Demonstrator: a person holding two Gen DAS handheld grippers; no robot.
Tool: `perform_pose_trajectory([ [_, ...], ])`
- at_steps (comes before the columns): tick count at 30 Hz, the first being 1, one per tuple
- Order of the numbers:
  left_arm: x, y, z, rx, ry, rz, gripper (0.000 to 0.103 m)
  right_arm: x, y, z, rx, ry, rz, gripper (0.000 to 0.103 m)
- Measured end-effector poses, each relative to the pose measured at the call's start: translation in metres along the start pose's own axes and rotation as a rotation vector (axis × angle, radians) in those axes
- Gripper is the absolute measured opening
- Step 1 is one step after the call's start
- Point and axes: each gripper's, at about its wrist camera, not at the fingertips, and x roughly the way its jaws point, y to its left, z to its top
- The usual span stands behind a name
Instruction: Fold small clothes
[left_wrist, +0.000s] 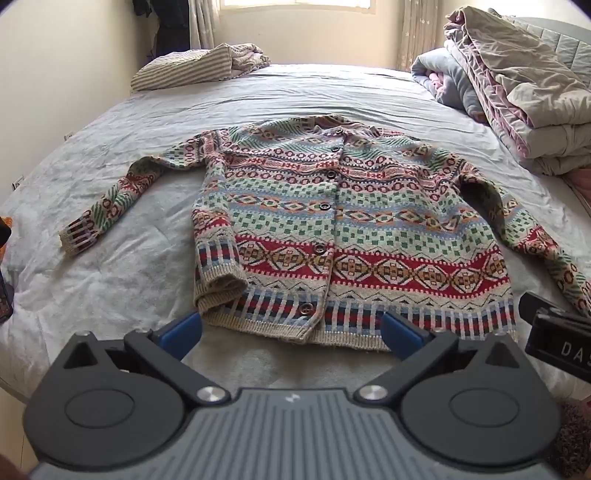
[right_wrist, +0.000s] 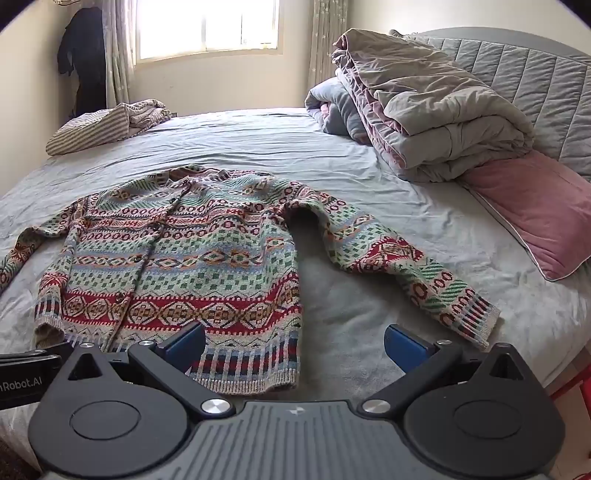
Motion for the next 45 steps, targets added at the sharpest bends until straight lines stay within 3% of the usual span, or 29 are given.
perform_pose_trajectory([
  [7, -0.005, 0.008, -0.002, -0.009, -0.007, -0.04, 0.102, 0.002, 0.003, 0.0, 0.002, 0.03, 0.023, 0.103],
  [45, -0.002, 0.014, 0.002, -0.015, -0.006, -0.048, 0.102, 0.004, 0.022, 0.001, -0.073, 0.033, 0.028, 0.103],
])
